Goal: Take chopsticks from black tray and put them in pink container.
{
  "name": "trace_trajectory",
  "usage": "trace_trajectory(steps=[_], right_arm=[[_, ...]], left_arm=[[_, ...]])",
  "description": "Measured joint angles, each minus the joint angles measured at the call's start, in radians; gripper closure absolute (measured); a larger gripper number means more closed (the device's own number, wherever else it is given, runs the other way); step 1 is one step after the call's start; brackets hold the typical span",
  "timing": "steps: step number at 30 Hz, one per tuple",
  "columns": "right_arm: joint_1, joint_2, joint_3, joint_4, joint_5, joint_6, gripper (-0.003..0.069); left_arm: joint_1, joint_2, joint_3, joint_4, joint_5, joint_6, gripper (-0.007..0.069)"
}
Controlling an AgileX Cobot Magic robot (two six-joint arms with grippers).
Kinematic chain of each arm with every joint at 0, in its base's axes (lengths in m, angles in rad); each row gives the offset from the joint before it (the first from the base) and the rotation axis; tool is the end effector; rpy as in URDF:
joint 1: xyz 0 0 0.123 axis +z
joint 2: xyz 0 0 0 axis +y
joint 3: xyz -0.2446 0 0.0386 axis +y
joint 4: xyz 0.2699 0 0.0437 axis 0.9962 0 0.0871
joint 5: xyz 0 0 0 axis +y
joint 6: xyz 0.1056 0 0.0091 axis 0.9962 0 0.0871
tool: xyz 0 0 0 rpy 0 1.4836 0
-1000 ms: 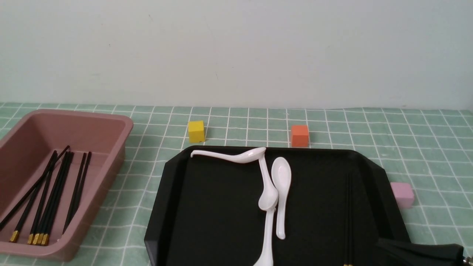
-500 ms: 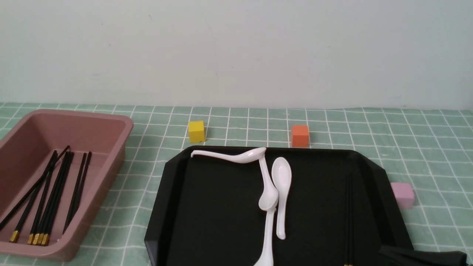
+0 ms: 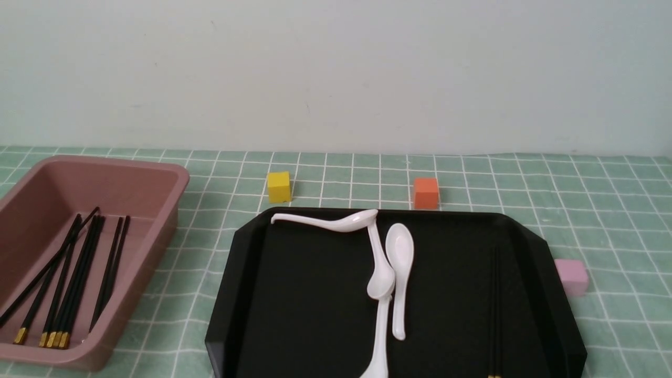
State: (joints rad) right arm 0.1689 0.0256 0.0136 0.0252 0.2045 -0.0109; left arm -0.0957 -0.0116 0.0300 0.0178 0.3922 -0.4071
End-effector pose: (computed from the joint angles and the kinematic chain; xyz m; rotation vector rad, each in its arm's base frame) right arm 0.1306 0.0228 0.1843 -0.1378 1.7237 0.1392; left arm 0.1256 -0.0113 0.1637 -0.2849 1.8858 -0.3241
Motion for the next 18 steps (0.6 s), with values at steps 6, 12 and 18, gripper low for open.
trace_trajectory(steps=[6,12,18], right_arm=[[-0.119,-0.036,0.011,-0.008,0.108,0.0,0.0618],[-0.129,-0.036,0.006,-0.008,0.158,0.0,0.0613],[-0.129,-0.036,0.006,-0.008,0.158,0.0,0.0604]], left_arm=[[0.0,0.0,0.0,0.0,0.0,0.0,0.0385],[0.0,0.0,0.0,0.0,0.0,0.0,0.0385],[0.0,0.0,0.0,0.0,0.0,0.0,0.0385]])
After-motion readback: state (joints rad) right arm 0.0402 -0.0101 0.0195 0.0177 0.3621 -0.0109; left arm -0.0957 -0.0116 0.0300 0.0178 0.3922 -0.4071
